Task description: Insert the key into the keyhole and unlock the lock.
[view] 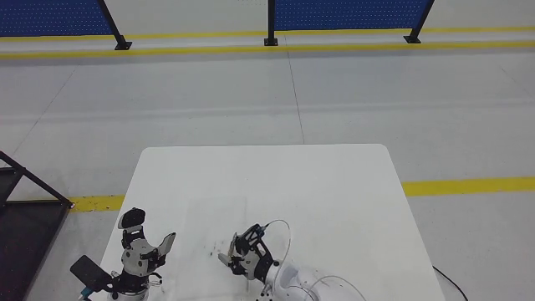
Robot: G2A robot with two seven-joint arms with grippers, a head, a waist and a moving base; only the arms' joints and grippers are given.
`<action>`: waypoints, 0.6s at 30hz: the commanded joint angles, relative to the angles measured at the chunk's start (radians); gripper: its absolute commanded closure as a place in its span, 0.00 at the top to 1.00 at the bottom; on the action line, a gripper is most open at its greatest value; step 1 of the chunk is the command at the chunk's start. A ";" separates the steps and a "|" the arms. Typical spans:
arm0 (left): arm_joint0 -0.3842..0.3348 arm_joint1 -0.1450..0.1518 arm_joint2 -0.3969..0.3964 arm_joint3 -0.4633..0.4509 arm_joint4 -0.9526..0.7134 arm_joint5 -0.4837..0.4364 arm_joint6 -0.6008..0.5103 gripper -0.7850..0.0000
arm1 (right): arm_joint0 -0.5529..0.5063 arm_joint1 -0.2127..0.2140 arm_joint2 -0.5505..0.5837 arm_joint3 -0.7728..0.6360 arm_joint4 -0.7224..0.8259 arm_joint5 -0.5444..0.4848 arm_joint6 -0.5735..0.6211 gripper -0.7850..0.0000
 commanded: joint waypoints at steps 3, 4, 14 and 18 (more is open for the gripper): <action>0.000 0.000 0.000 0.000 0.000 0.000 0.000 1.00 | -0.037 0.017 0.027 -0.043 -0.053 0.002 -0.061 1.00; 0.000 0.000 0.000 0.000 0.000 0.000 0.000 1.00 | -0.050 0.023 0.037 -0.055 -0.063 0.001 -0.074 1.00; 0.000 0.000 0.000 0.000 0.000 0.000 0.000 1.00 | -0.183 0.085 0.150 -0.212 -0.143 -0.095 -0.187 1.00; 0.000 0.000 0.000 0.000 0.000 0.000 0.000 1.00 | -0.250 0.113 0.212 -0.275 -0.171 -0.170 -0.293 1.00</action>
